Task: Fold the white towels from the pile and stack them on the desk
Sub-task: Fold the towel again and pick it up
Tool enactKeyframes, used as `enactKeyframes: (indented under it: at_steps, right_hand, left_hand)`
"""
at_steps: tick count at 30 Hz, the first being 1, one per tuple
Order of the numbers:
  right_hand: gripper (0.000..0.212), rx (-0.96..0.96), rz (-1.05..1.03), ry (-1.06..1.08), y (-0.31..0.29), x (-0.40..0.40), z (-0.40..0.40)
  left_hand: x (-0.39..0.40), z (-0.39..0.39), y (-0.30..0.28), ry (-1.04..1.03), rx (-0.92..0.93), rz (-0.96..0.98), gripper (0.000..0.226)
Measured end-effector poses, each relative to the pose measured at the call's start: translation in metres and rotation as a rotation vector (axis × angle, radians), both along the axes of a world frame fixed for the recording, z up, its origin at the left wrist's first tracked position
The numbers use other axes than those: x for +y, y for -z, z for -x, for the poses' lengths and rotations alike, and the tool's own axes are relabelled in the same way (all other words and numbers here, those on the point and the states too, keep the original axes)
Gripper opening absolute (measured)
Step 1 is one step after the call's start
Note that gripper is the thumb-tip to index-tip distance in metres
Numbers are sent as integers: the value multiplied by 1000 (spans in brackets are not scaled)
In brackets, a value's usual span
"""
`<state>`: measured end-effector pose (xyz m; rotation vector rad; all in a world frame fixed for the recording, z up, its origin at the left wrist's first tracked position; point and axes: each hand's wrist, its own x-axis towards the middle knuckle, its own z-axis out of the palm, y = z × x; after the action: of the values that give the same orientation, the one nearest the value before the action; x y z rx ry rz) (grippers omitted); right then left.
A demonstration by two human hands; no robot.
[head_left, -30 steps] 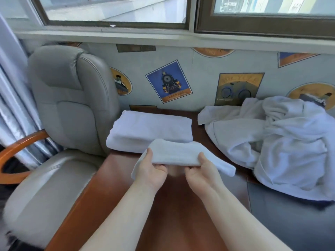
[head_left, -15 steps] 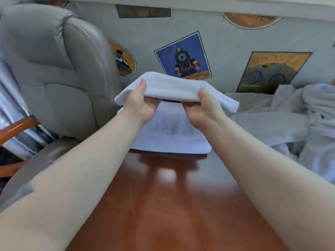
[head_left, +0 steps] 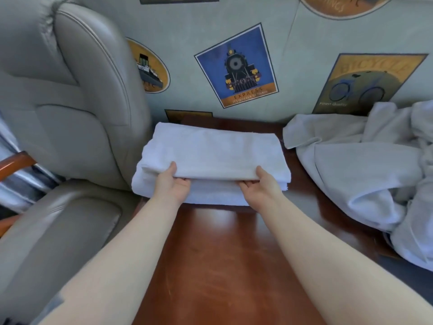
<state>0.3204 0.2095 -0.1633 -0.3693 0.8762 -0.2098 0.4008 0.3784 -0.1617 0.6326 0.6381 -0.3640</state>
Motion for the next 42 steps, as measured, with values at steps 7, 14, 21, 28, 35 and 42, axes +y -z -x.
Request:
enactKeyframes:
  at_steps: [7,14,21,28,35,42]
  right_hand:
    - [40,-23,19,-47,-3,-4,13]
    - [46,-5,-186,73,10,-6,79]
    - [43,100,-137,162,5,-57,176]
    - [44,342,471,215,-35,-174,287]
    - [84,628,1382,54,-81,-323,328]
    - [17,782,1588,-385,-69,-384,342]
  left_hand:
    - [25,-15,0,-36,2,-2,40]
    - [-15,80,26,101,17,94,47]
    - [-99,204,39,356,249,168,41]
    - [-175,266,3,564,172,183,35]
    - [-225,345,-15,537,117,225,32]
    - [-280,417,-17,486,84,266,34]
